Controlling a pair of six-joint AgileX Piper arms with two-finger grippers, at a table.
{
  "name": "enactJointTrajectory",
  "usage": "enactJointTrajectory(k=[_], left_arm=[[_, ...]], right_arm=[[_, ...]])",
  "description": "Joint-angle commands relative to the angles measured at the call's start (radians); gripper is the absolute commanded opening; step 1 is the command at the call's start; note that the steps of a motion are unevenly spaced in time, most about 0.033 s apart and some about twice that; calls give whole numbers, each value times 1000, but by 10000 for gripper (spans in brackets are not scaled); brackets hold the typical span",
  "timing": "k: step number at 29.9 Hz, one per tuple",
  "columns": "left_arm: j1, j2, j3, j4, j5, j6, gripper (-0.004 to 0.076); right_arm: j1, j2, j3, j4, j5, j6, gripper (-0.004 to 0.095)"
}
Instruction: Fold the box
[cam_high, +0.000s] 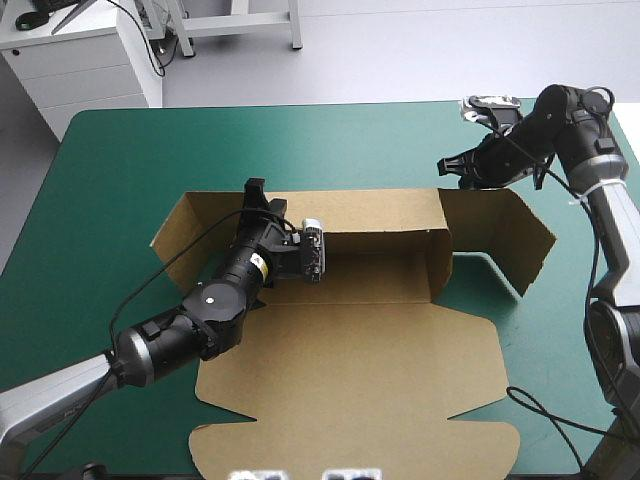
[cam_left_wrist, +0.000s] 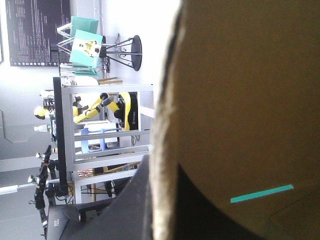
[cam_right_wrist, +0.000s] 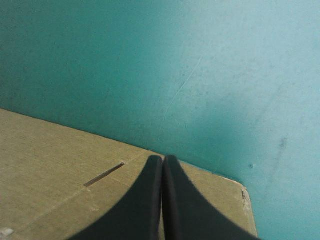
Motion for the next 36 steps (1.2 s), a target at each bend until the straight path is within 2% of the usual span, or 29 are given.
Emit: enactJointTrajectory(k=[1, 11, 17, 26, 31, 36], left_arm=[[-4, -31, -22, 38, 40, -30, -8], [-4, -30, -22, 38, 51, -42, -8], [-4, -30, -22, 38, 49, -42, -7], [-4, -30, -22, 38, 41, -42, -7], [-4, -30, -22, 38, 31, -42, -7], [-4, -30, -22, 38, 16, -38, -7]], right_arm=[[4, -56, 25, 25, 7, 5, -14], [4, -164, 157, 70, 7, -48, -14], [2, -220, 263, 132, 3, -135, -14], [2, -360, 489, 236, -230, -293, -14], [2, -465, 665, 334, -413, -455, -14], [2, -574, 833, 516, -584, -711, -14]])
